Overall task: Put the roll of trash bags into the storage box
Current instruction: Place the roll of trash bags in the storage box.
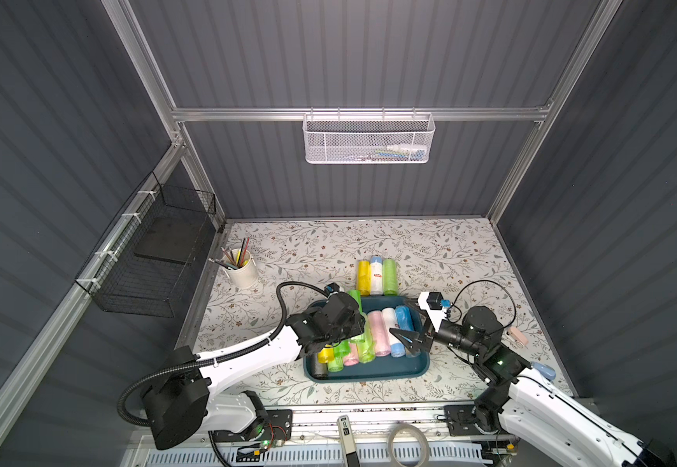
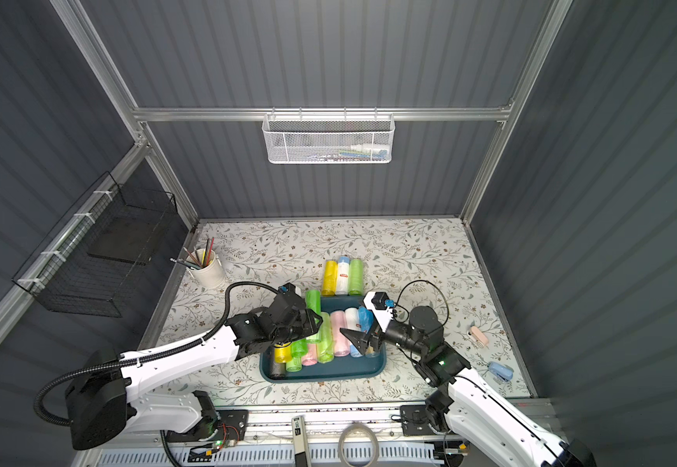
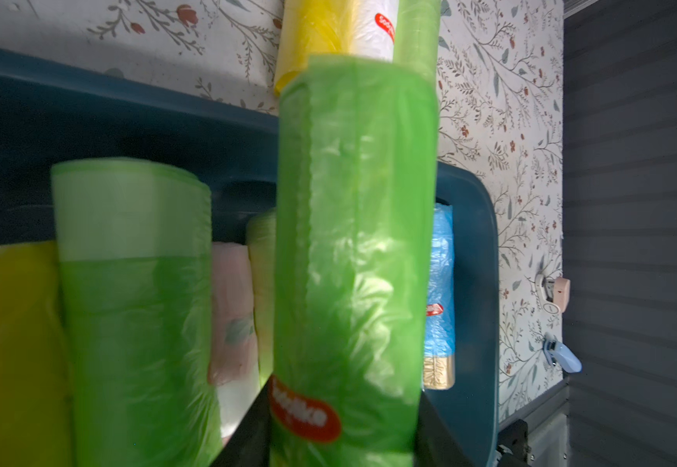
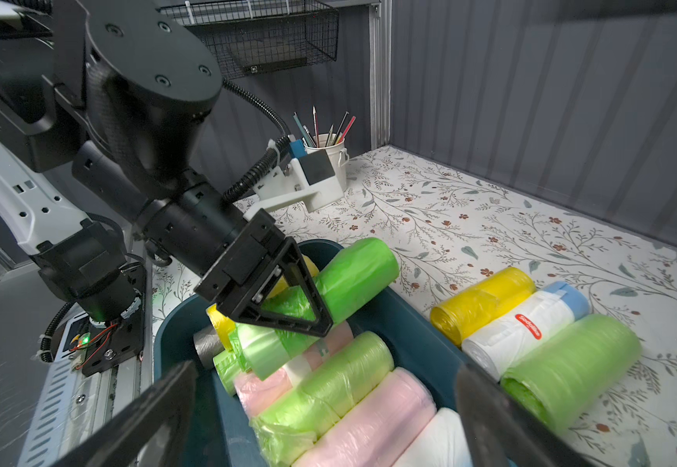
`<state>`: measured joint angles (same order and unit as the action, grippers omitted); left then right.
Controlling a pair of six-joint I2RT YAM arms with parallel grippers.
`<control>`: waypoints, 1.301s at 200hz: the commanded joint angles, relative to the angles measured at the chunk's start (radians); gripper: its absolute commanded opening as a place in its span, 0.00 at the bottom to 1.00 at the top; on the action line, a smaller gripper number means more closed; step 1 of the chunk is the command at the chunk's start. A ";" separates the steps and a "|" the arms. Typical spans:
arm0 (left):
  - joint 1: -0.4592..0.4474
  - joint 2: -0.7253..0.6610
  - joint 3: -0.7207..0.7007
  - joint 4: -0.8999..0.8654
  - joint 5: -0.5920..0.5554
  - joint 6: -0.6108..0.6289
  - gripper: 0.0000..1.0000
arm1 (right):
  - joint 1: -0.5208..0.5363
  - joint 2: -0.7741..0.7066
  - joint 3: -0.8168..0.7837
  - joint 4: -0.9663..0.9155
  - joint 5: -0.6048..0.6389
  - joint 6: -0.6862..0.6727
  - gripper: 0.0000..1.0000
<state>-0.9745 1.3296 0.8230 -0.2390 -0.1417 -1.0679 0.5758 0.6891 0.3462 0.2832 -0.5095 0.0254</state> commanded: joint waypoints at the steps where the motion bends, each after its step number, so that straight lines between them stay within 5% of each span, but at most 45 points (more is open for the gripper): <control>1: -0.025 0.018 0.014 -0.002 -0.055 -0.015 0.43 | 0.002 0.000 -0.007 0.014 -0.008 0.007 0.99; 260: -0.107 0.156 0.068 -0.074 -0.182 -0.009 0.45 | 0.004 0.004 -0.006 0.014 -0.011 0.008 0.99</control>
<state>-1.0748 1.4685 0.8505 -0.2775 -0.2893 -1.0851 0.5758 0.6960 0.3462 0.2829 -0.5095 0.0257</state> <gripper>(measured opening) 0.451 0.991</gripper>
